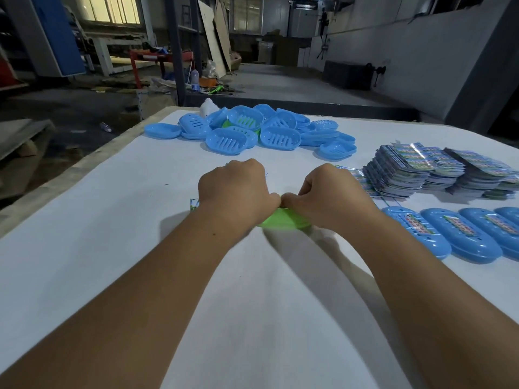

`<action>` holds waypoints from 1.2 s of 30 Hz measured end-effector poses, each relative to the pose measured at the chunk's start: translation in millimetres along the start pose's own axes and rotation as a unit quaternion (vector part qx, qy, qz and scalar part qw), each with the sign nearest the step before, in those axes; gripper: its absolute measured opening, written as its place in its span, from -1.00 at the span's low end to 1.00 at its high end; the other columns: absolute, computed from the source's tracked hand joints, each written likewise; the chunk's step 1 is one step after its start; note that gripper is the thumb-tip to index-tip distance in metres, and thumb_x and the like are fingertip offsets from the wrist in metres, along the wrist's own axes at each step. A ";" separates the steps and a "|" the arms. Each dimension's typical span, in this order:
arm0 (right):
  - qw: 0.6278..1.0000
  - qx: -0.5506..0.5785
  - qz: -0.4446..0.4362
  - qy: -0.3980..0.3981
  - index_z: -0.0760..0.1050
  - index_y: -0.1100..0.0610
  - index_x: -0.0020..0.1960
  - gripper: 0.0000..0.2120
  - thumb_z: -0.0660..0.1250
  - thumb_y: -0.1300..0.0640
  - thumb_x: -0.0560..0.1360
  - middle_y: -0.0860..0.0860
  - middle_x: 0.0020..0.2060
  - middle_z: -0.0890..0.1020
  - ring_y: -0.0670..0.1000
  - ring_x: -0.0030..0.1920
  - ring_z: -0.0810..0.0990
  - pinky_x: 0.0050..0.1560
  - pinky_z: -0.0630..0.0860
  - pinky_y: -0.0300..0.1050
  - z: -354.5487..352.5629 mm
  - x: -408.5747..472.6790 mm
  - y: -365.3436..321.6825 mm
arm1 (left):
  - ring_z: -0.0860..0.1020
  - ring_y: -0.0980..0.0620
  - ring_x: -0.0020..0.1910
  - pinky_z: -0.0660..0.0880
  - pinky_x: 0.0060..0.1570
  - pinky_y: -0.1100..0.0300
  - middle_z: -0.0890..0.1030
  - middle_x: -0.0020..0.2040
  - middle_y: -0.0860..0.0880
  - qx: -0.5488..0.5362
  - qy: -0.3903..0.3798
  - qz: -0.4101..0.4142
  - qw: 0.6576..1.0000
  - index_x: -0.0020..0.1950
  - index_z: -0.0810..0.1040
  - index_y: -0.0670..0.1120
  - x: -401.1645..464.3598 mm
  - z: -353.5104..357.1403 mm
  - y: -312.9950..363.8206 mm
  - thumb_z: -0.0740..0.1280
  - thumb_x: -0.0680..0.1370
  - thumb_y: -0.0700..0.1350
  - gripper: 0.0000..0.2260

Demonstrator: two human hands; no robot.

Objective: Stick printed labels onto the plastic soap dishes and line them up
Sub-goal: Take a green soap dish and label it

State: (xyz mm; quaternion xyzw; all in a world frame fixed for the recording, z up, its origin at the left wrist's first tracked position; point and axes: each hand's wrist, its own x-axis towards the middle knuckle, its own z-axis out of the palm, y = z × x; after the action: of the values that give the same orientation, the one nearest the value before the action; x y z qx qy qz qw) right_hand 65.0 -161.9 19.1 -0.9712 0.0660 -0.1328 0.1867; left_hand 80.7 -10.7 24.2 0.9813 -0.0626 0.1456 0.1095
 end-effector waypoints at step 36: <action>0.977 -0.162 0.036 -0.136 0.60 0.08 -0.06 -0.51 0.40 -0.34 0.36 0.00 -0.18 0.63 0.01 -0.20 0.60 -0.23 0.50 -0.17 -56.5 -22.4 46.8 | 0.52 -0.01 -0.09 0.37 -0.20 0.12 0.50 -0.20 0.11 -0.075 -0.015 -0.080 0.994 -0.12 0.51 0.07 18.0 11.2 -33.3 0.28 0.54 0.29 -0.70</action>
State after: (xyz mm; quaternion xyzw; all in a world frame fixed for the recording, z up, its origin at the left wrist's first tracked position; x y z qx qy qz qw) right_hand 23.9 -220.5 46.6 -0.9945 0.0956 0.0194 0.0385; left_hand 106.1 17.2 12.7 0.9742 0.0034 0.1170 0.1928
